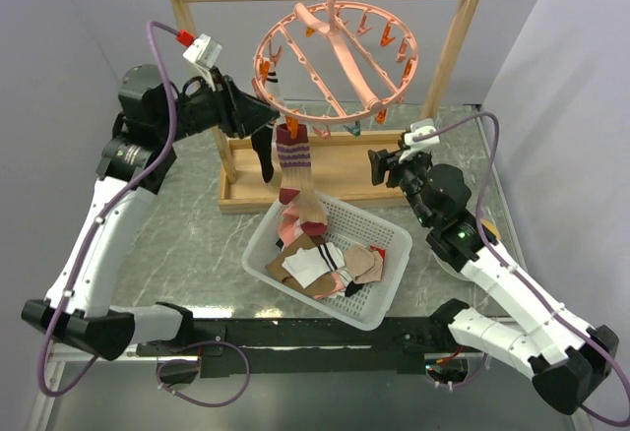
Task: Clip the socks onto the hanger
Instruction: Open the clamp at the hanger.
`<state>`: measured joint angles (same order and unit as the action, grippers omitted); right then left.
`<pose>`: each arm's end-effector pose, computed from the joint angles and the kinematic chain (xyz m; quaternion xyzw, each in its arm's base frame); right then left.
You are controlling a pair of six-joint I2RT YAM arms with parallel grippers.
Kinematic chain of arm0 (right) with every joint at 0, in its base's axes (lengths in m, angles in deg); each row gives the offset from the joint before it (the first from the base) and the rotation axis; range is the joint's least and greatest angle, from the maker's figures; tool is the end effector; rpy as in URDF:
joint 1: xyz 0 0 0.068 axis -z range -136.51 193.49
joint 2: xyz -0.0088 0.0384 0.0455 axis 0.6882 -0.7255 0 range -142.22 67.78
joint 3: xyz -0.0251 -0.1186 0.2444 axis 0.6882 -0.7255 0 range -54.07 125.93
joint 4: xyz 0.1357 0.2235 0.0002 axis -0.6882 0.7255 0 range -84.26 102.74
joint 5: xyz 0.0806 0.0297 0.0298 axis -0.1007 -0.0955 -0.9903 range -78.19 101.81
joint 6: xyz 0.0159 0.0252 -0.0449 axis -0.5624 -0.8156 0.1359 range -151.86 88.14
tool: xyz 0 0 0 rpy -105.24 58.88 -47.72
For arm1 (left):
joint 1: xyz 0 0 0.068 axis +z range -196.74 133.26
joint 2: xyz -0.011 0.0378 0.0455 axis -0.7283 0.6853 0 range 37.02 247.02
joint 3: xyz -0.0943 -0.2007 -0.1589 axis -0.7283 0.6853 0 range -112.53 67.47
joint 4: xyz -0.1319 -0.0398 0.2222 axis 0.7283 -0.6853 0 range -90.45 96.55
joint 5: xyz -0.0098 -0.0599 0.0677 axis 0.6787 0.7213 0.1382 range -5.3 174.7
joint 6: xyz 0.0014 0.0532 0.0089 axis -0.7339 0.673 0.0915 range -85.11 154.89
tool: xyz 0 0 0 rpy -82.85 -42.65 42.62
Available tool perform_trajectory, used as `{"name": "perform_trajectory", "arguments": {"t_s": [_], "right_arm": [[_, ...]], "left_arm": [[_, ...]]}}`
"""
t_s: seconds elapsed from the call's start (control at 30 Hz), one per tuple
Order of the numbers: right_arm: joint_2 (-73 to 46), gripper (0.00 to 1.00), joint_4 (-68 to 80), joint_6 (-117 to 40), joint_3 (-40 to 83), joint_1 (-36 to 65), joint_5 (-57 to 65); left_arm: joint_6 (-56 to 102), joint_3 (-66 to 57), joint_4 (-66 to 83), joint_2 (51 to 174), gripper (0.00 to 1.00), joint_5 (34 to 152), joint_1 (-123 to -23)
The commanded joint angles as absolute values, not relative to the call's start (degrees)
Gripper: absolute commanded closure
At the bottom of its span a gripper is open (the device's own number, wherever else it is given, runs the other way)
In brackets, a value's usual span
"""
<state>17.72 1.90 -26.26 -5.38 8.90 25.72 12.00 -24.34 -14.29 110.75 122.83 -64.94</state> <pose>0.1740 0.1096 0.3747 -0.1538 0.6749 0.0983 0.7150 0.2422 -0.1029 0.4950 0.1971 0.6929 -0.4503 0.5276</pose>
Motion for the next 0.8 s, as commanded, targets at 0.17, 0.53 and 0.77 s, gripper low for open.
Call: {"name": "perform_trajectory", "arguments": {"t_s": [0.17, 0.53, 0.77], "right_arm": [[13.20, 0.22, -14.63, -24.48, -2.91, 14.65, 12.28], [8.99, 0.26, -14.04, -25.18, 1.83, 15.80, 2.94], [7.93, 0.25, -12.54, -22.65, 3.76, 15.80, -1.98]], "left_arm": [[5.29, -21.04, -3.49, 107.33, 0.44, 142.87, -67.83], [9.22, -22.16, -6.63, 117.34, 0.45, 136.84, -79.79], [11.60, -25.78, -8.39, 122.01, 0.48, 129.80, -80.76]]}}
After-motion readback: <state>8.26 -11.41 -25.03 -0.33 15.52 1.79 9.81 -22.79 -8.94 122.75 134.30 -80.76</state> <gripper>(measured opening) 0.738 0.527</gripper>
